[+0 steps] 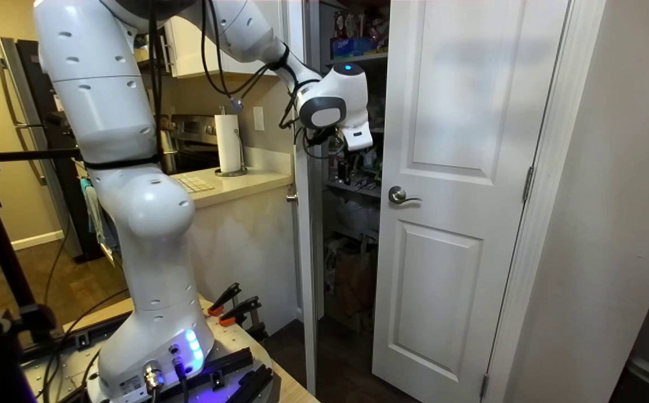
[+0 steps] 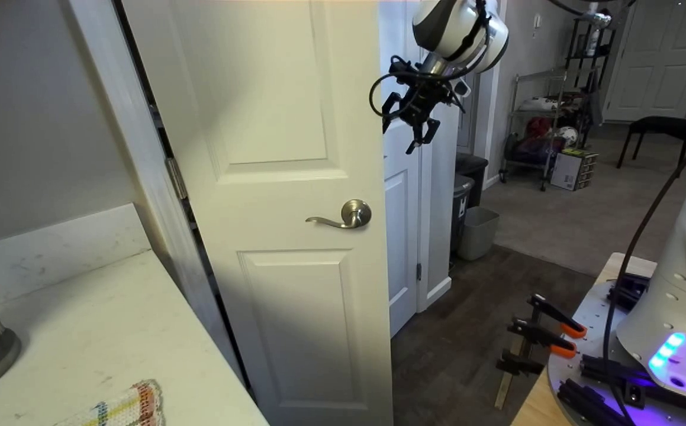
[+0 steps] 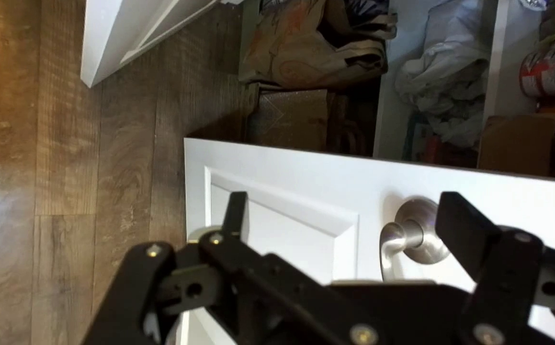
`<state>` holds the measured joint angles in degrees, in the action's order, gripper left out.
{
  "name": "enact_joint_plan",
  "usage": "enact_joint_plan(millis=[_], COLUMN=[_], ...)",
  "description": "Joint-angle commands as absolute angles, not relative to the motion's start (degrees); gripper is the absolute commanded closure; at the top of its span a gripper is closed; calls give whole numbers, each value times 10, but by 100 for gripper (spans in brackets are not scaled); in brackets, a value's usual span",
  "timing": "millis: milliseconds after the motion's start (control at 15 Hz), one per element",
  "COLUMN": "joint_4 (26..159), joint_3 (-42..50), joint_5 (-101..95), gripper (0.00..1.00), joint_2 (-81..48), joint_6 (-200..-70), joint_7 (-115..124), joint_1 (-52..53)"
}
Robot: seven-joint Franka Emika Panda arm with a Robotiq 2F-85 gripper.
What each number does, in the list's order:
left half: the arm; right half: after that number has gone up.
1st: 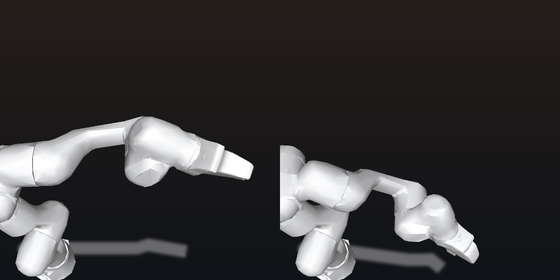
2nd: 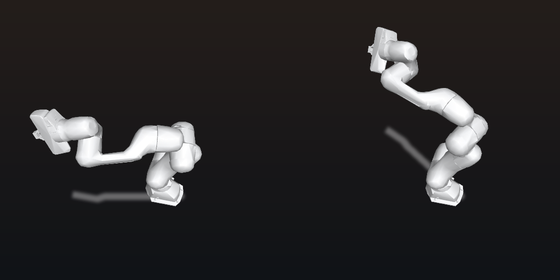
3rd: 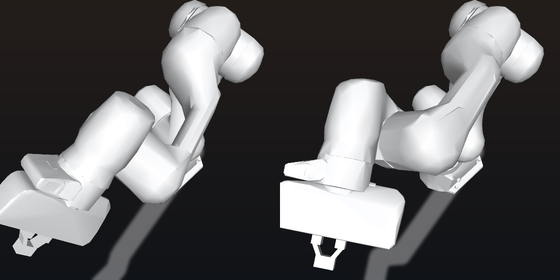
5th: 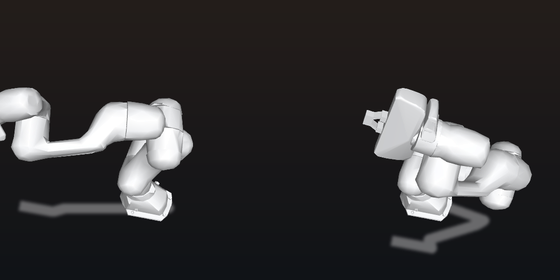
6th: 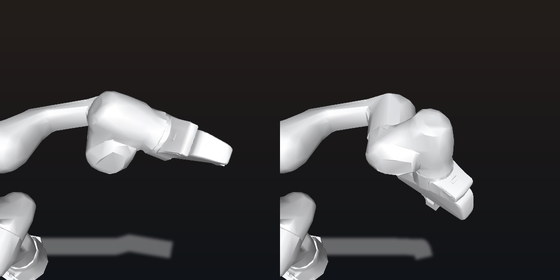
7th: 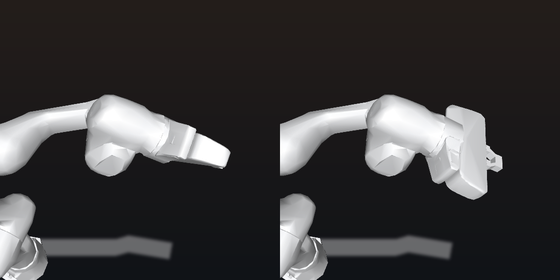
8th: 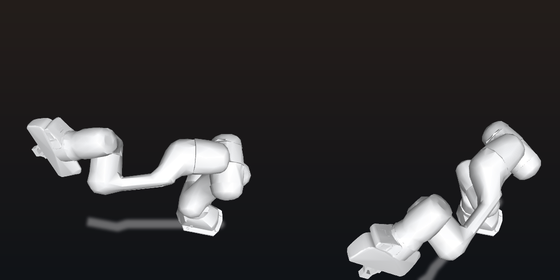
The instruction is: Open the door
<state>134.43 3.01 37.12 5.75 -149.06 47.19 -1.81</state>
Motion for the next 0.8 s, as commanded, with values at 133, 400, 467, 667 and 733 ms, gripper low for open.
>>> enact_joint_plan(millis=[133,400,467,667,733], joint_4=[1285,1200,1173,1113,1098], joint_3=[83,127,132,133,133], joint_5=[390,394,385,370,372], gripper=[0,0,0,0,0], joint_2=[43,19,12,-16,-25], joint_6=[-1391,-1205,-1154,-1039,-1004], joint_7=[389,292,281,245,232], joint_1=[-60,-89,-96,-106,-107])
